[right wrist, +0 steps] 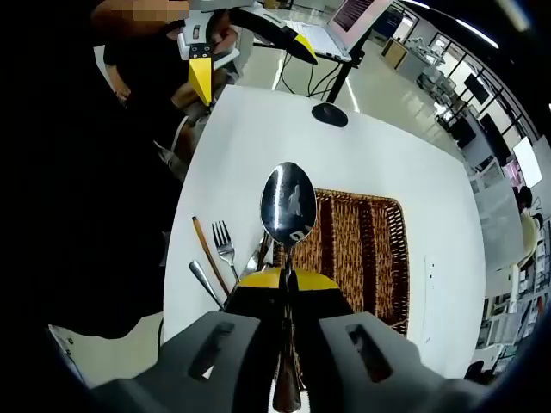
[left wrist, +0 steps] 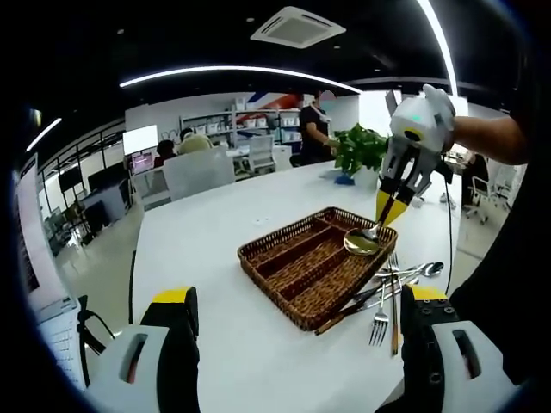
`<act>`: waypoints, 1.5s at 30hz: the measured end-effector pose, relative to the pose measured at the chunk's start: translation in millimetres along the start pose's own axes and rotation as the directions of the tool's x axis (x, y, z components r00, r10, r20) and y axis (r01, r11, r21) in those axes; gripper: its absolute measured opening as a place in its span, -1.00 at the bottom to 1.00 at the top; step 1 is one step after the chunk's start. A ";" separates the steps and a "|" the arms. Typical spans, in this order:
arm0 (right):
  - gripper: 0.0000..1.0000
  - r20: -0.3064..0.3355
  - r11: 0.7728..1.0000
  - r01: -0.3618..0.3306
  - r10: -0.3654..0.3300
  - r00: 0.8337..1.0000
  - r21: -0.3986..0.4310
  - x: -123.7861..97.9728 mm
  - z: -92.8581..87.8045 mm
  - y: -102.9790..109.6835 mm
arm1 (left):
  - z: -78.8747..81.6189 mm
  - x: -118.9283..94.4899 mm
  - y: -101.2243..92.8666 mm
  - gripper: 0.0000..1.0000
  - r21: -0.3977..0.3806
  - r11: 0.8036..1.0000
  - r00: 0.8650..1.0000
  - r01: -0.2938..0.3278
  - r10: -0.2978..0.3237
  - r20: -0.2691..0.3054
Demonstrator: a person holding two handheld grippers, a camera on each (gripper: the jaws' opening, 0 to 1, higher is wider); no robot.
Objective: Arrange the knives, forks, and spoons in their matching storage slots by inserting each utensil handle-first until every utensil is classified and aligned in the correct compartment
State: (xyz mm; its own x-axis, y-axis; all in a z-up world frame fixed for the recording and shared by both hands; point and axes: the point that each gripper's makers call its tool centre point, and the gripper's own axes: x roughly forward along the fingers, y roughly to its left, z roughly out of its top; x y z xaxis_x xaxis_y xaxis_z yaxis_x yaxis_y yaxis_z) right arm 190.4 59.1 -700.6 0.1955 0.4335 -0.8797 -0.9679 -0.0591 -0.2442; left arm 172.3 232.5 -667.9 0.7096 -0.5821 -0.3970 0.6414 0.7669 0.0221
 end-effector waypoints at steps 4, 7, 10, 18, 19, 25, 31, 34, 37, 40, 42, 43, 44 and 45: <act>-1.00 -0.011 1.000 0.002 -0.003 1.000 -0.013 -0.5 -2.0 -8.5 | 1.0 2.6 0.1 0.99 0.003 1.000 1.000 0.001 -0.001 -0.002; -1.00 -0.008 1.000 0.005 -0.005 1.000 -0.005 -2.9 -0.7 -16.4 | 4.1 5.2 -0.8 0.99 0.009 1.000 1.000 0.003 -0.003 0.000; -1.00 -0.004 1.000 0.001 -0.002 1.000 -0.016 -2.2 1.6 -18.8 | 5.6 8.0 -1.9 0.99 0.021 1.000 1.000 0.008 -0.008 0.002; -1.00 -0.002 0.999 0.016 -0.016 1.000 -0.043 -2.6 2.2 -32.6 | 2.0 8.3 -3.7 0.99 0.018 1.000 1.000 0.010 -0.010 -0.010; -1.00 0.001 0.999 0.018 -0.018 1.000 -0.036 -3.3 2.4 -36.1 | 2.5 8.3 -3.8 0.99 0.016 1.000 1.000 0.010 -0.010 -0.008; -1.00 -0.003 0.999 0.025 -0.025 1.000 -0.026 -2.4 0.9 -46.8 | 4.7 8.3 -1.5 0.99 0.006 1.000 1.000 0.007 -0.007 0.000; -1.00 -0.002 0.999 0.024 -0.024 1.000 -0.045 -0.4 2.5 -51.2 | 6.7 7.4 5.6 0.99 0.007 1.000 1.000 -0.002 0.002 0.003; -1.00 -0.010 0.999 0.019 -0.019 1.000 -0.045 0.4 4.8 -54.0 | 11.2 10.0 8.9 0.99 0.018 1.000 1.000 0.003 -0.003 -0.004; -1.00 -0.018 0.999 0.029 -0.029 0.999 -0.021 -0.1 5.5 -60.5 | 13.7 12.5 11.3 0.99 0.020 0.999 0.999 0.032 -0.032 0.003; -1.00 -0.030 0.999 0.048 -0.048 0.998 -0.010 -0.4 3.0 -68.5 | 18.2 15.5 12.1 0.99 0.017 0.998 0.998 0.067 -0.067 0.008; -1.00 -0.035 0.998 0.061 -0.061 0.998 -0.006 0.4 -0.2 -77.0 | 23.5 18.1 13.1 0.99 0.006 0.997 0.997 0.071 -0.071 0.013; -1.00 -0.053 0.997 0.072 -0.072 0.996 -0.006 0.7 -3.2 -82.1 | 27.2 18.5 12.1 0.99 0.009 0.998 0.998 0.063 -0.063 0.007; -1.00 -0.064 0.997 0.081 -0.082 0.995 -0.017 0.5 -3.8 -85.9 | 32.2 18.2 9.9 0.99 0.019 0.998 0.998 0.060 -0.060 0.017; -1.00 -0.056 0.996 0.087 -0.088 0.995 -0.024 0.7 -1.6 -89.4 | 37.0 18.3 7.3 0.99 0.030 0.998 0.998 0.062 -0.063 0.030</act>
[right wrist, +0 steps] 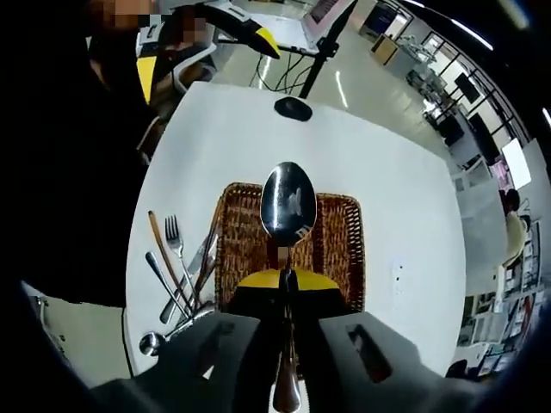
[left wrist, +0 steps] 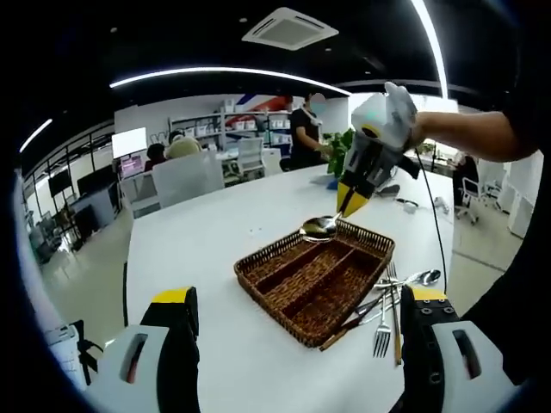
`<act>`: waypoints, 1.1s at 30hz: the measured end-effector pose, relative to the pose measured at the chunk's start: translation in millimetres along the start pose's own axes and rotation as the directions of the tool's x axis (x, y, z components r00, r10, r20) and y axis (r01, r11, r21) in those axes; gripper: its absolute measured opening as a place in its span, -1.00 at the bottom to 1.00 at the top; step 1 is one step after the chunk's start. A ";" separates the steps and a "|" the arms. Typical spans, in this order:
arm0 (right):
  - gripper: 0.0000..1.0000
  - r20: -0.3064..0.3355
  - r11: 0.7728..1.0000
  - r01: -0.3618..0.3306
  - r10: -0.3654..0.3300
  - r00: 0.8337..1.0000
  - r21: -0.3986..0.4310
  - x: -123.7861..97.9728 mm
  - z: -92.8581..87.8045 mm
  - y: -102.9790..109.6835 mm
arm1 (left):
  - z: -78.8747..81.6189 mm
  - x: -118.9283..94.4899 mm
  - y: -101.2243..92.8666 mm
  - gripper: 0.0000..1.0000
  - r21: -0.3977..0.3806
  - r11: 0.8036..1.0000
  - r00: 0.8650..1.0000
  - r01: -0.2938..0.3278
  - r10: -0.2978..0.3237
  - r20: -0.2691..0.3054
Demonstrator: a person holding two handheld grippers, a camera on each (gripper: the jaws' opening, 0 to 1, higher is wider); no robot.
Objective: Arrange the knives, forks, and spoons in their matching storage slots by inserting each utensil handle-first until every utensil is classified and aligned in the correct compartment
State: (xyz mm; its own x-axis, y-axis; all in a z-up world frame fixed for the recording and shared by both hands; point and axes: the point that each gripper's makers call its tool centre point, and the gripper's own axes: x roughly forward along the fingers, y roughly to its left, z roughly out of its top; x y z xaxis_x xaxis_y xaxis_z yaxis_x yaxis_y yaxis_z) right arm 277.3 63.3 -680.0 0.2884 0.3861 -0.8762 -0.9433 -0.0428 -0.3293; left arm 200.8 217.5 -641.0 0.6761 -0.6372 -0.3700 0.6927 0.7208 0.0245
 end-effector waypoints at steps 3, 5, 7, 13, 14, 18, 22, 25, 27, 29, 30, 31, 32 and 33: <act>-1.00 0.025 1.000 0.001 -0.002 1.000 0.013 -1.3 3.1 -8.3 | 2.6 3.6 -1.1 0.99 -0.017 1.000 1.000 -0.014 0.014 0.003; -1.00 0.030 1.000 0.008 -0.008 1.000 0.006 0.0 0.3 -16.0 | 6.6 6.0 -1.8 0.99 -0.068 0.998 0.999 -0.016 0.019 0.040; -1.00 0.027 1.000 0.006 -0.006 1.000 -0.001 1.1 -1.9 -20.5 | 8.8 5.7 -2.2 0.99 -0.073 0.997 0.999 -0.013 0.017 0.051; -1.00 0.034 1.000 0.015 -0.015 0.999 -0.004 7.3 0.2 -36.3 | 5.3 2.6 -2.8 0.99 -0.056 0.998 0.999 -0.020 0.021 0.028; -1.00 0.031 1.000 0.015 -0.015 0.999 -0.008 9.5 0.4 -38.6 | 5.0 2.2 -2.3 0.99 -0.049 0.999 0.999 -0.020 0.021 0.025; -1.00 0.030 1.000 0.006 -0.006 1.000 -0.003 14.4 0.6 -45.7 | 6.1 -1.0 -3.1 0.99 -0.043 0.999 1.000 -0.019 0.020 0.020; -1.00 0.015 1.000 0.005 -0.005 1.000 -0.012 19.8 -4.0 -53.5 | 5.7 -2.4 -3.9 0.99 -0.034 0.999 1.000 -0.024 0.024 0.014; -1.00 0.019 1.000 0.002 -0.002 1.000 -0.005 22.5 -6.1 -58.8 | 4.2 -3.2 -1.8 0.99 -0.056 0.998 0.999 -0.037 0.038 0.009; -1.00 0.019 1.000 0.005 -0.005 1.000 -0.001 25.3 -7.6 -62.6 | 5.6 -3.9 -3.2 0.99 -0.063 0.997 0.999 -0.034 0.035 0.017; -1.00 0.012 1.000 0.011 -0.011 1.000 -0.001 29.2 -10.8 -69.3 | 2.7 -2.4 -6.0 0.99 -0.047 0.999 1.000 -0.025 0.026 0.006; -1.00 0.010 1.000 0.009 -0.009 1.000 0.000 29.7 -11.5 -69.8 | 1.7 -1.6 -6.3 0.99 -0.047 0.999 1.000 -0.027 0.027 0.005; -1.00 0.008 1.000 0.009 -0.009 1.000 -0.007 31.7 -13.2 -72.8 | 0.7 -0.4 -7.4 0.99 -0.069 0.997 1.000 -0.025 0.025 0.006; -1.00 0.008 1.000 0.010 -0.010 1.000 -0.007 32.1 -13.3 -73.7 | 1.3 0.6 -10.2 0.99 -0.096 0.995 1.000 -0.015 0.017 0.015; -1.00 0.006 1.000 0.008 -0.008 1.000 -0.006 32.9 -13.7 -75.2 | 1.9 1.0 -11.3 0.99 -0.105 0.994 1.000 -0.012 0.014 0.022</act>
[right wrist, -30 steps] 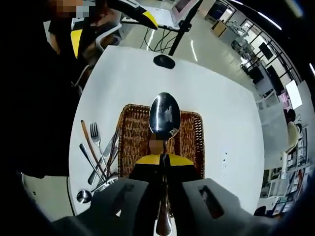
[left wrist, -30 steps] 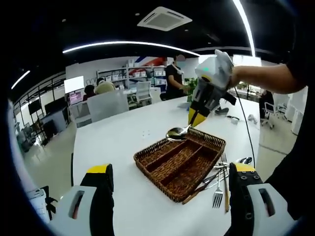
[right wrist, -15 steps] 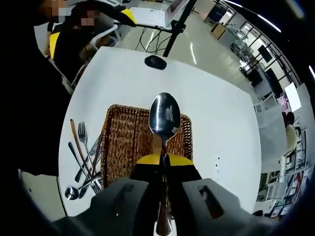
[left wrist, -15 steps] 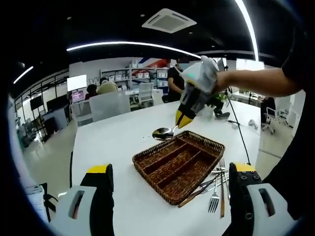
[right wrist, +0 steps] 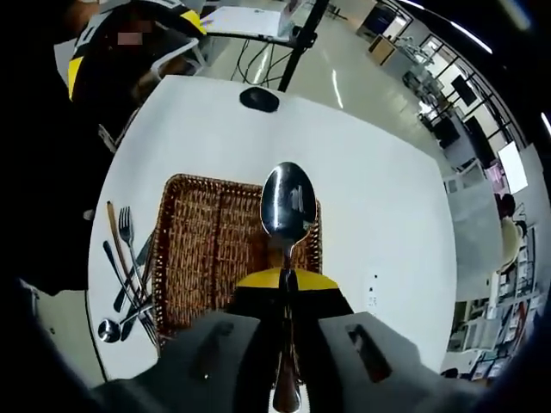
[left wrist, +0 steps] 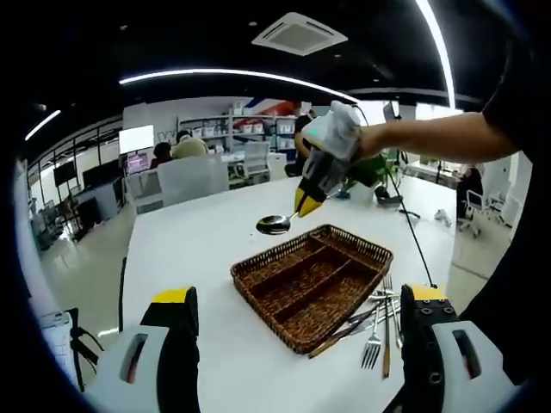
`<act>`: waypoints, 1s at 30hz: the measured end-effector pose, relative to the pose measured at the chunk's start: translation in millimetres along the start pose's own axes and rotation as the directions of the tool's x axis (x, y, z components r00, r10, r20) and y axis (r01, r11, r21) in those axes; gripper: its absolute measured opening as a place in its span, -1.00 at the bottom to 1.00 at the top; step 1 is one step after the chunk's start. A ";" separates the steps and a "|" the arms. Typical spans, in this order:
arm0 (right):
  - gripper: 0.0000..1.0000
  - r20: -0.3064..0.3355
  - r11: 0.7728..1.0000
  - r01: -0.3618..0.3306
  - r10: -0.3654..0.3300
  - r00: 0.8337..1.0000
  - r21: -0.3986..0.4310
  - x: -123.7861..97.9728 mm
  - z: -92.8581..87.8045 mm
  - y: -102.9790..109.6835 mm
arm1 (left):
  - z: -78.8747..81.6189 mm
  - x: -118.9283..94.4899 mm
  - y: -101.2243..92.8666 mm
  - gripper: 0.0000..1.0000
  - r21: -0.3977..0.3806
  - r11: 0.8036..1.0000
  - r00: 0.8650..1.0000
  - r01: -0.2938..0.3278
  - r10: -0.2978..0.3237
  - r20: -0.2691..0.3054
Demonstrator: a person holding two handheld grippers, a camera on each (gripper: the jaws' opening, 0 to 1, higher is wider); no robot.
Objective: Arrange the knives, forks, and spoons in their matching storage slots by inserting each utensil handle-first until every utensil is classified and aligned in the correct compartment
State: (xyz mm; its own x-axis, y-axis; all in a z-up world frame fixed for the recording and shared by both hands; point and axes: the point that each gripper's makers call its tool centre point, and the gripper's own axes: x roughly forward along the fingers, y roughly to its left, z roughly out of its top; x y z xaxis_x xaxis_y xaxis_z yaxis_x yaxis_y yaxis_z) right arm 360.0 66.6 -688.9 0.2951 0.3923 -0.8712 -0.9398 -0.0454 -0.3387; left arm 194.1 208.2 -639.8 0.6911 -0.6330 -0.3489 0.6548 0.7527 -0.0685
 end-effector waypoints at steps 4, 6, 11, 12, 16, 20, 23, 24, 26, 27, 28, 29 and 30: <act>-1.00 -0.002 1.000 0.000 0.000 1.000 0.000 2.9 -1.8 -7.6 | -4.6 0.6 0.5 0.99 0.001 1.000 1.000 -0.018 0.018 -0.010; -1.00 0.001 1.000 -0.001 0.001 1.000 0.003 4.2 -0.9 -10.7 | -5.7 -0.2 1.1 0.99 0.008 1.000 1.000 -0.018 0.018 -0.014; -1.00 -0.003 1.000 0.001 -0.001 1.000 0.002 8.1 -0.5 -19.3 | -3.1 -3.1 9.5 0.99 -0.011 0.998 0.998 -0.058 0.058 0.008; -1.00 -0.003 1.000 0.002 -0.002 1.000 0.001 9.3 -0.5 -21.6 | -3.8 -3.0 9.8 0.99 -0.019 0.998 0.998 -0.056 0.057 0.007; -1.00 -0.004 1.000 -0.004 0.004 1.000 -0.004 13.7 -0.5 -26.3 | -7.1 -2.7 10.2 0.99 -0.017 0.998 0.998 -0.063 0.063 -0.001; -1.00 -0.005 1.000 -0.006 0.006 1.000 -0.008 18.4 -2.0 -29.1 | -8.5 -4.0 12.3 0.99 -0.006 0.997 0.997 -0.081 0.080 -0.006; -1.00 -0.001 1.000 -0.017 0.017 1.000 -0.004 20.2 -3.3 -30.2 | -8.4 -5.3 14.0 0.99 -0.016 0.996 0.996 -0.086 0.086 -0.005; -1.00 0.000 1.000 -0.015 0.015 1.000 -0.009 21.1 -3.9 -32.2 | -6.6 -5.7 14.2 0.99 -0.023 0.996 0.996 -0.088 0.089 0.005; -1.00 -0.006 1.000 -0.012 0.012 1.000 -0.005 21.9 -4.9 -36.2 | -6.7 -5.4 15.5 0.99 -0.039 0.995 0.996 -0.091 0.092 0.005; -1.00 -0.007 1.000 -0.012 0.011 1.000 -0.004 22.0 -5.0 -37.7 | -6.8 -5.4 16.3 0.99 -0.038 0.995 0.996 -0.094 0.095 0.005; -1.00 -0.007 1.000 -0.012 0.012 1.000 -0.003 21.9 -4.8 -38.5 | -6.9 -5.3 16.9 0.99 -0.036 0.995 0.995 -0.095 0.096 0.005; -1.00 -0.006 1.000 -0.012 0.012 1.000 -0.003 22.2 -4.7 -38.9 | -6.9 -4.9 17.0 0.99 -0.033 0.995 0.996 -0.094 0.094 0.002; -1.00 -0.008 1.000 -0.010 0.010 1.000 -0.008 22.6 -4.9 -39.7 | -6.7 -4.7 16.4 0.99 -0.031 0.995 0.996 -0.093 0.093 -0.001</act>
State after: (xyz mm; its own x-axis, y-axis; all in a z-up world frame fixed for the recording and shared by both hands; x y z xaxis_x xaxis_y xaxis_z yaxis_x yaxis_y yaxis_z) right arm 404.9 72.8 -696.9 0.2871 0.3847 -0.8773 -0.9413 -0.0566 -0.3329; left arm 199.6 224.8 -645.6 0.7489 -0.5599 -0.3545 0.5777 0.8137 -0.0649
